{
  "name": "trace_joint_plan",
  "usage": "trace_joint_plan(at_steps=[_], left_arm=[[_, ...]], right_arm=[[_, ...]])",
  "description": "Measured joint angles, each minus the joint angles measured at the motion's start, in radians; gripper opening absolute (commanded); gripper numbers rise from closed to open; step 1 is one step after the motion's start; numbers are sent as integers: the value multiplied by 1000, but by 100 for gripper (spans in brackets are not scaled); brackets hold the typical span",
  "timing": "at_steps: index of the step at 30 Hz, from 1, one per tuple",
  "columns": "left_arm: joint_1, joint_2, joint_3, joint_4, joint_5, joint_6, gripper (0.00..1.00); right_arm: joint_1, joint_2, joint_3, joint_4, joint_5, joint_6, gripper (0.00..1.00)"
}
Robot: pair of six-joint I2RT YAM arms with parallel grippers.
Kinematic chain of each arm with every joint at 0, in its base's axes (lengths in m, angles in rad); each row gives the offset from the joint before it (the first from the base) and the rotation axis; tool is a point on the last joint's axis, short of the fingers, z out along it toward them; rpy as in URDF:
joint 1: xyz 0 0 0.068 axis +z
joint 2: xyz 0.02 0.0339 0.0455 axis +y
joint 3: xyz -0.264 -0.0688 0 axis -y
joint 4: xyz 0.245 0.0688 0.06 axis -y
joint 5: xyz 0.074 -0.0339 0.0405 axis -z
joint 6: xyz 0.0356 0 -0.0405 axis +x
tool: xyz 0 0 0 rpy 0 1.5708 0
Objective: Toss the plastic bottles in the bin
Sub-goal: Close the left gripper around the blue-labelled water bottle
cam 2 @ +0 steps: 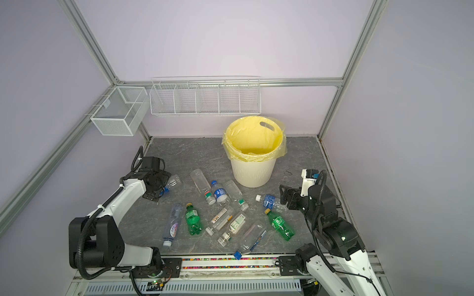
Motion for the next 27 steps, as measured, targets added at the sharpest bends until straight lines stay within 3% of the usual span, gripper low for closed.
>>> trace_joint_plan(at_steps=[13,27], left_arm=[[21,145,0,62,45,-86,100],[40,188,-22,129,23,-127,97]], right_arm=[[0,-11,0,-42,22,5,88],[0,-32,-34,-43,21,29,88]])
